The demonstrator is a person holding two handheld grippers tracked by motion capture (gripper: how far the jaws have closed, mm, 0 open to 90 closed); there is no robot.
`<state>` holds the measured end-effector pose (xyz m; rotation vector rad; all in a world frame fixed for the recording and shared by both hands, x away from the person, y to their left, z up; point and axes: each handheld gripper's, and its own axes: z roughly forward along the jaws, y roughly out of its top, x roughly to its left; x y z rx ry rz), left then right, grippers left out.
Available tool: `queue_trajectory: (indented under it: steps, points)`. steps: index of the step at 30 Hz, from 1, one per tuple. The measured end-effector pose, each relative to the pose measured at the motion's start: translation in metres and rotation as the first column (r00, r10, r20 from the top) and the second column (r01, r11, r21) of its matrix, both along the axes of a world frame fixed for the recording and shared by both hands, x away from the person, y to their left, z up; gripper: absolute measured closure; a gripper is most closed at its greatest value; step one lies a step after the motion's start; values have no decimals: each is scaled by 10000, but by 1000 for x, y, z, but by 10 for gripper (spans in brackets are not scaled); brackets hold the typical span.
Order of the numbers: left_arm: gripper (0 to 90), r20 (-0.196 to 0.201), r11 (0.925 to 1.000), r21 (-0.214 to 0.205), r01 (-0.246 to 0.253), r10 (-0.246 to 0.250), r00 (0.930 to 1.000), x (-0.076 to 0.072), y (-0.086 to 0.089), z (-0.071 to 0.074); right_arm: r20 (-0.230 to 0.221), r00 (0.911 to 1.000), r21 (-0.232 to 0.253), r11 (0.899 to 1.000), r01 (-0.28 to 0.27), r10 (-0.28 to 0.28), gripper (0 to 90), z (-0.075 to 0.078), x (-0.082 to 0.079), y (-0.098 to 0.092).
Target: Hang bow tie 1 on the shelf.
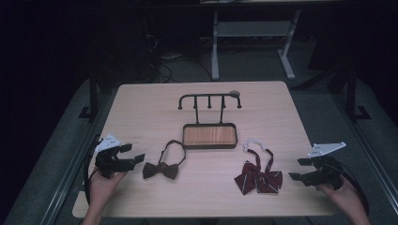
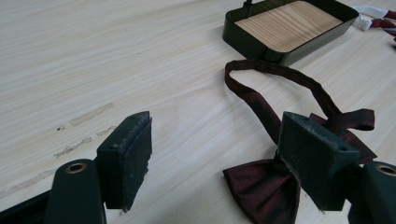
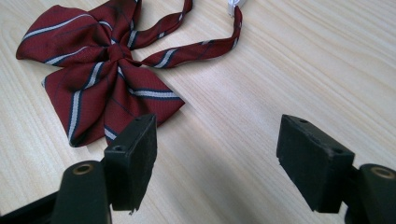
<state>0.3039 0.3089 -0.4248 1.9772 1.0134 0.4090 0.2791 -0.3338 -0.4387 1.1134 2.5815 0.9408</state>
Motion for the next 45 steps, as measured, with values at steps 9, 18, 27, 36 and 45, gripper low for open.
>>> queue_trajectory:
  steps: [9, 18, 27, 36, 45]
  points:
    - [256, -10, 9999, 73, 136, -136, 9999, 0, -2, -1, -118, 9996, -24, 9996, -267, 267, 244, 5, 5, 12]
    - [257, 126, 9998, 140, 169, -171, 9998, -5, -3, 2, -93, 9972, -261, 9969, -741, 739, 221, 20, 15, 29]
    - [256, 109, 9998, 131, 162, -163, 9998, -4, -1, 1, -304, 9952, -764, 9926, -947, 926, 243, 29, 28, 44]
    - [256, 98, 9999, 73, 157, -157, 9998, -5, -2, 2, -421, 9942, -1011, 9896, -1027, 988, 282, 35, 39, 52]
    - [256, 87, 9998, 66, 200, -201, 9998, -5, -2, 1, -701, 9915, -1138, 9865, -1174, 1099, 299, 36, 51, 61]
